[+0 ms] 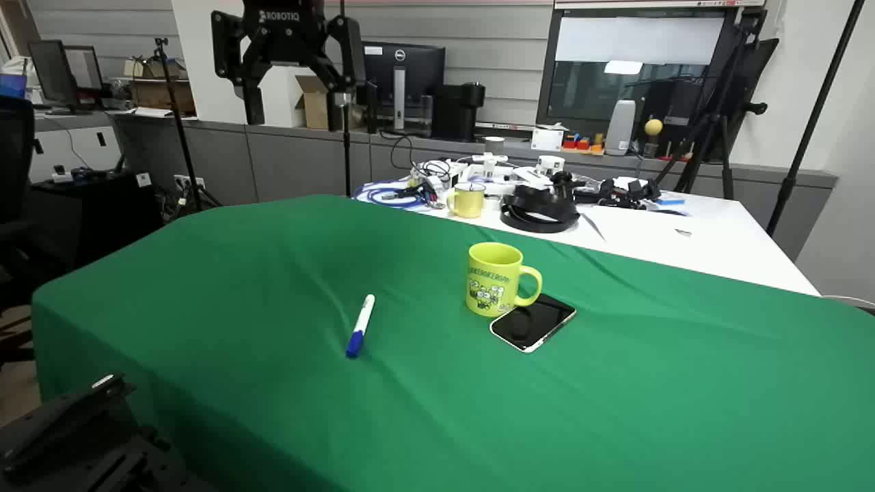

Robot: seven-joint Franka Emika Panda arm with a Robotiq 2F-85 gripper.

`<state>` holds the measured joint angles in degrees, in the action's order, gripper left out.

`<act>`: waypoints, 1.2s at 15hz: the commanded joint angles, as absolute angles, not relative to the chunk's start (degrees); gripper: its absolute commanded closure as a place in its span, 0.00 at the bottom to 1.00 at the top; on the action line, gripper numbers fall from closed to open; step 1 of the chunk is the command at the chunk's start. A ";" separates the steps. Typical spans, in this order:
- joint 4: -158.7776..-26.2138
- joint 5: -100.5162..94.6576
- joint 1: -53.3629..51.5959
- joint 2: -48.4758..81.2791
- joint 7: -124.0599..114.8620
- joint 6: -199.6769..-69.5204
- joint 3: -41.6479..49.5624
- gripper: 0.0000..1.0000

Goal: Pick up the marker and put it inside the mug

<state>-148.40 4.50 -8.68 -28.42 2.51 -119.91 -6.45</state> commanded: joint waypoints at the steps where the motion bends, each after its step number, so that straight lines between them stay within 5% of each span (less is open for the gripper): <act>1: -148.32 4.41 -8.83 -28.39 2.45 -119.80 -6.32 0.00; 18: -145.92 0.35 -6.76 -25.06 3.50 -121.81 -5.81 0.00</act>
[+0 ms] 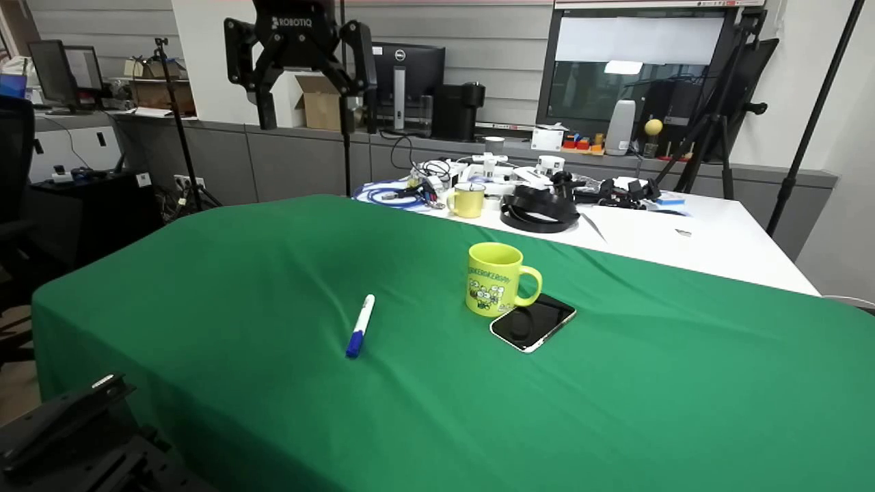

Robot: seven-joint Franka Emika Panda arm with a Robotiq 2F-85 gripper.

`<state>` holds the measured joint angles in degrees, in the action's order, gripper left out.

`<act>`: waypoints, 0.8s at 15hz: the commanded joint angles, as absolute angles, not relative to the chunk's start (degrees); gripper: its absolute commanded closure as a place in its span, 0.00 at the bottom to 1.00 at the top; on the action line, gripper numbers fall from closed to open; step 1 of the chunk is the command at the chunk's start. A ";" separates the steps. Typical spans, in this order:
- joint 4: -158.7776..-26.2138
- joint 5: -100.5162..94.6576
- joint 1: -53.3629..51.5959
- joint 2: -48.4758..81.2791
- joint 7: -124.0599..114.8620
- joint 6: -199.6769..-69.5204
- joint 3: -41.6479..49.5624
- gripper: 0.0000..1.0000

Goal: Pick up the marker and put it inside the mug

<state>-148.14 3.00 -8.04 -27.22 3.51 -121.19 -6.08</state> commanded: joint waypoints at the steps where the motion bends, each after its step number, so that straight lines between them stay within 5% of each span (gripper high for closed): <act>1: -145.88 -0.46 -6.41 -24.65 3.33 -122.37 -5.84 0.00; 12: -146.21 -2.37 -6.50 -17.56 13.87 -127.31 -3.70 0.00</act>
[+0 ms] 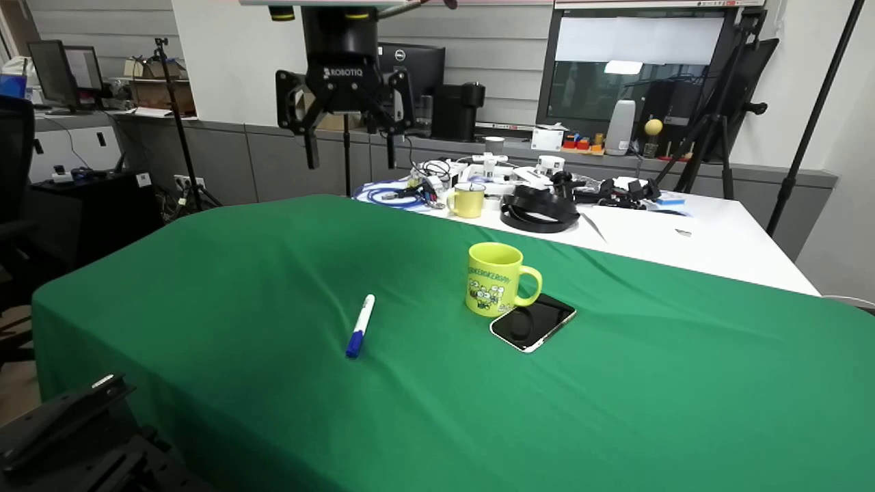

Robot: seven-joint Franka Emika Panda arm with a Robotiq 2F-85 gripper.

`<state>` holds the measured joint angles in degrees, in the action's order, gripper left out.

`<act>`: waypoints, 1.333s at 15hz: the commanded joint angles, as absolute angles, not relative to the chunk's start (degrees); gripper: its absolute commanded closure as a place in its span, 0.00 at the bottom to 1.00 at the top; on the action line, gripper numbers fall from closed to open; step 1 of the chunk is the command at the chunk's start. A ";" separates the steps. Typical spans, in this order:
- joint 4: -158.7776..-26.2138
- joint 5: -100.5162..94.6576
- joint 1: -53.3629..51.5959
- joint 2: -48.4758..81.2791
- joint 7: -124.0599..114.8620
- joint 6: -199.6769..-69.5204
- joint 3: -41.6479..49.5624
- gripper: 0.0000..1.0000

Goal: Pick up the marker and put it inside the mug

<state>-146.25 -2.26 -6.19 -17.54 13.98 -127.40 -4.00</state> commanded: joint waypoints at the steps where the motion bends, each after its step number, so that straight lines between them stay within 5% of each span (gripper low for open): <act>1: -145.72 -2.37 -6.46 -16.68 14.11 -127.31 -3.66 0.00; 8: -144.78 -2.36 -6.43 -15.65 14.47 -127.18 -3.68 0.00; 20: -151.60 -5.25 -4.78 -2.46 4.59 -148.47 -4.35 0.00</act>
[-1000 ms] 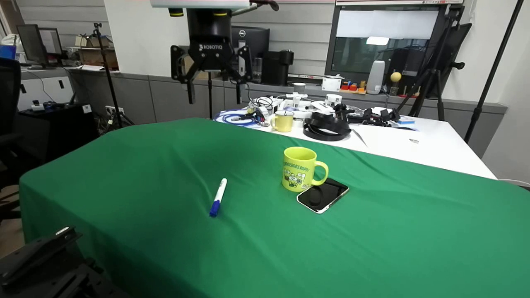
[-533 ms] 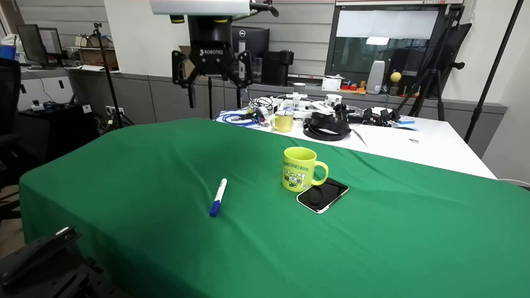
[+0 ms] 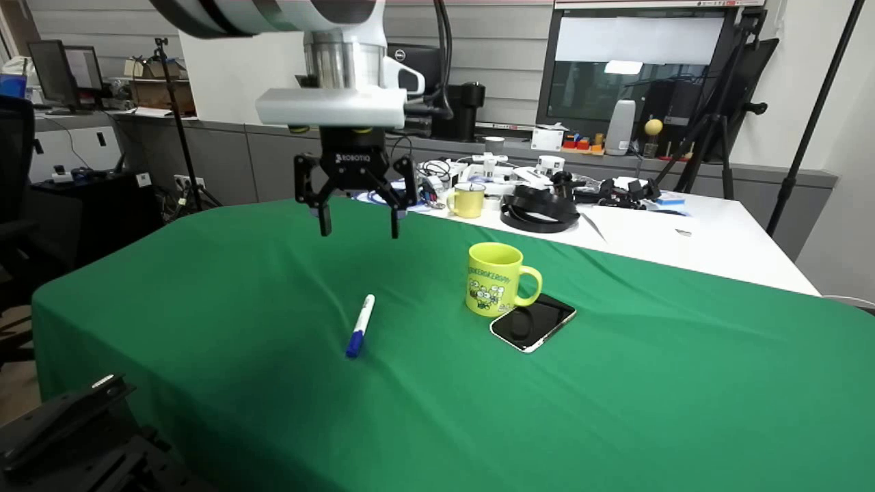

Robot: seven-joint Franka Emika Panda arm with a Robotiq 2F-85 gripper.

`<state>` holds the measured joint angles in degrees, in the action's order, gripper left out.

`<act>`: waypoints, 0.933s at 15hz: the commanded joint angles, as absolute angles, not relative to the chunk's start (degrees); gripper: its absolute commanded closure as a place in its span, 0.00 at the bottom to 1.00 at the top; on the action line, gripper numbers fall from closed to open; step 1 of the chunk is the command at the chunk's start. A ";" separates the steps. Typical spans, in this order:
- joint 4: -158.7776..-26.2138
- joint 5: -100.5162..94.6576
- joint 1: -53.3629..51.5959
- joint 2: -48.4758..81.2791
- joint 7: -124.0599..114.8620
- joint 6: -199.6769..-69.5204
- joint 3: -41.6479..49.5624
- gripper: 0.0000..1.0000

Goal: Pick up the marker and put it inside the mug

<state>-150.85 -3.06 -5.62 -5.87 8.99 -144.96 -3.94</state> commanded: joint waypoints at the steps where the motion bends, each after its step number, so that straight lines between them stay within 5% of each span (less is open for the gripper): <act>1: -151.16 -5.37 -4.83 -0.54 5.32 -147.68 -4.19 0.00; 14: -150.84 -4.00 -5.01 4.93 7.39 -150.91 -4.28 0.00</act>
<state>-151.16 -3.80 -5.22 1.98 7.90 -147.81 -3.97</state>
